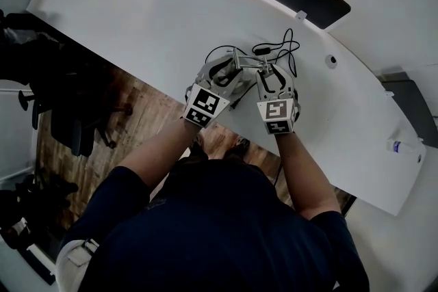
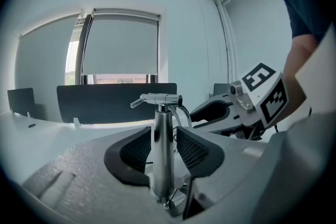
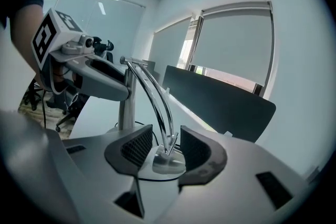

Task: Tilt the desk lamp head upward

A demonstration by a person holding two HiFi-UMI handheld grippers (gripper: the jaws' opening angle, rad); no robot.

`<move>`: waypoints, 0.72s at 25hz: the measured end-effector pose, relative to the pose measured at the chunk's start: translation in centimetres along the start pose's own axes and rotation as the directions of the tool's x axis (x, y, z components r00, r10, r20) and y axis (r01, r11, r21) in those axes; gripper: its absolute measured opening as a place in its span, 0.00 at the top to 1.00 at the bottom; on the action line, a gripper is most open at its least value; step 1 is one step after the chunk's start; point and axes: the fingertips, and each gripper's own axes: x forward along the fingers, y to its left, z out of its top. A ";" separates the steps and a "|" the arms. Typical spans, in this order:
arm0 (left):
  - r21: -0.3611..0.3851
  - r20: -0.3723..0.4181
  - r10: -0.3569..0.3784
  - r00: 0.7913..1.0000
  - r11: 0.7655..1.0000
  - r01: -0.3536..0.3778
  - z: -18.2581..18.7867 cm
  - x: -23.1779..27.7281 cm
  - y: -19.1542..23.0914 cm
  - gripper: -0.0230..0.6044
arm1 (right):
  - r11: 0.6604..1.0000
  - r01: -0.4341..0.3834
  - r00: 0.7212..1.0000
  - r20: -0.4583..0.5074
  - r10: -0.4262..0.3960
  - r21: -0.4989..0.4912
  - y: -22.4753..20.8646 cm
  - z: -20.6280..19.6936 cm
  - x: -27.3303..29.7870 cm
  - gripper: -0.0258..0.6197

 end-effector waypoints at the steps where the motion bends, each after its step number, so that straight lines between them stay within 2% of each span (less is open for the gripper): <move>1: -0.010 0.001 0.001 1.000 1.000 -0.001 0.2 0.2 0.0 0.74 | 1.000 0.002 1.000 -0.009 -0.002 -0.006 0.0 -0.2 0.4 0.71; 3: -0.026 0.002 0.004 1.000 1.000 -0.004 0.7 0.4 0.1 0.74 | 1.000 0.011 0.999 -0.030 -0.012 -0.019 -0.1 -0.4 1.1 0.71; 5: -0.004 0.005 0.007 1.000 1.000 -0.006 0.8 0.7 0.1 0.74 | 0.999 0.018 0.999 -0.044 -0.019 -0.035 -0.2 -0.9 1.8 0.73; 10: 0.007 0.006 0.004 1.000 1.000 -0.004 0.8 1.1 -0.2 0.75 | 0.996 0.055 0.997 -0.051 -0.059 -0.071 -0.9 -1.9 3.1 0.81; 18: 0.052 0.022 -0.014 1.000 0.999 0.013 0.6 1.0 -0.1 0.75 | 0.986 0.072 0.995 -0.053 -0.081 -0.148 -0.9 -1.9 3.6 0.82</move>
